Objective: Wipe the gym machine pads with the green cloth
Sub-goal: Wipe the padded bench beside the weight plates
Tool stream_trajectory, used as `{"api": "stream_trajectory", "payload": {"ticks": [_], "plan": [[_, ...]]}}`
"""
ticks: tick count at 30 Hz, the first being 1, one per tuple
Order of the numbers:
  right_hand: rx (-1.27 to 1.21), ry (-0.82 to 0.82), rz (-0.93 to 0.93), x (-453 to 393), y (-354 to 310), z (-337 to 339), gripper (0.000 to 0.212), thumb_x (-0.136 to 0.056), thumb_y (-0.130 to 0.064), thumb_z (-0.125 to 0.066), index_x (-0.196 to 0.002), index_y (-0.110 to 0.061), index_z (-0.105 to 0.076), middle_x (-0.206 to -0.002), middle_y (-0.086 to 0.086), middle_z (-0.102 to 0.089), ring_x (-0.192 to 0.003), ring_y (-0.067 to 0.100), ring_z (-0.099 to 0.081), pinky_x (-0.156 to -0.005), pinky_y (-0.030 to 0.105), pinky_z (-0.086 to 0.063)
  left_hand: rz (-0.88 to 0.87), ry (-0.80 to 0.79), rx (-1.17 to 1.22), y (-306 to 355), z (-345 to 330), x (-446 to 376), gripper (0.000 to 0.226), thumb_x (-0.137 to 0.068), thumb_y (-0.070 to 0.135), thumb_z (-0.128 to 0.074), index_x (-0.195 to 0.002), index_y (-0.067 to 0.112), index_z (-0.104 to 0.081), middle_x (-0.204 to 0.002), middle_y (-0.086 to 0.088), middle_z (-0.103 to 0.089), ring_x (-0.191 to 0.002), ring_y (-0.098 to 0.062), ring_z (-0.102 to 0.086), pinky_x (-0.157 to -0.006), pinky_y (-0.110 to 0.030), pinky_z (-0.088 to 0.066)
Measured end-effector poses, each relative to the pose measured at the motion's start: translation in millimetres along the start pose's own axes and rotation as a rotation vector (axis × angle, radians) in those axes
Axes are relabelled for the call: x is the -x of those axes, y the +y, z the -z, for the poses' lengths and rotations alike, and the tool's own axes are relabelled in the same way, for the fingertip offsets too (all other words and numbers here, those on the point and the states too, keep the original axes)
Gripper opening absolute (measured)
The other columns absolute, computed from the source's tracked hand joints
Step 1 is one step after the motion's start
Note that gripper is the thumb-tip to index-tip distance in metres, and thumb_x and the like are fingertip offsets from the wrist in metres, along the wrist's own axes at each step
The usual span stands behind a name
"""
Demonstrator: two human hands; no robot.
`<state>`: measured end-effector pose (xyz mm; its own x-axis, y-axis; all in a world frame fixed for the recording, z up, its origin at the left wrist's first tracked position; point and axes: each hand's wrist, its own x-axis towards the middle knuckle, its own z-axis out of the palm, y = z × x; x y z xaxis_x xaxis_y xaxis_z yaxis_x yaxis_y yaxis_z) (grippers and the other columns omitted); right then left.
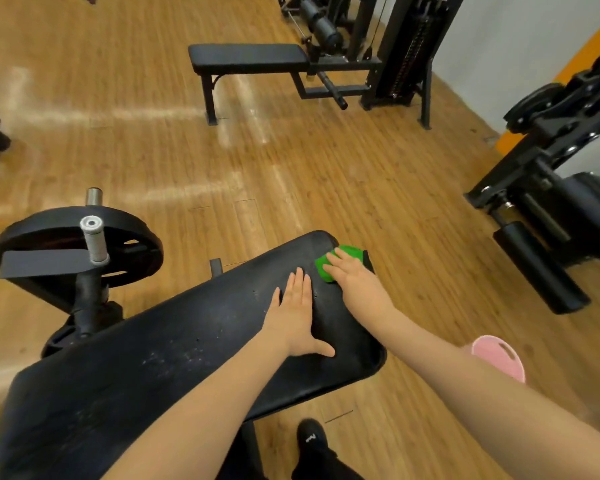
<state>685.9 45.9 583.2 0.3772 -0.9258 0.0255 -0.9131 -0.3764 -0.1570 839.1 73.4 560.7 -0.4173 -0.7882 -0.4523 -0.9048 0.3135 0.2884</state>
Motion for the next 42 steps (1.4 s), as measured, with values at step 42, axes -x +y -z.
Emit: {"api": "stream_trajectory", "payload": {"ticks": [42], "plan": [[0.105,0.066,-0.014,31,-8,-16,0.055,-0.065,0.016,-0.069,-0.115,-0.005,-0.065,-0.124,0.012,-0.061,-0.121,0.031,-0.053,-0.102,0.044,-0.032,-0.050,-0.029,0.030,-18,-5,2,0.130,-0.076,0.066,-0.065,-0.147,0.008,0.027,-0.153,-0.008,0.036,-0.143,-0.022,0.028,-0.117,-0.053,0.007]]}}
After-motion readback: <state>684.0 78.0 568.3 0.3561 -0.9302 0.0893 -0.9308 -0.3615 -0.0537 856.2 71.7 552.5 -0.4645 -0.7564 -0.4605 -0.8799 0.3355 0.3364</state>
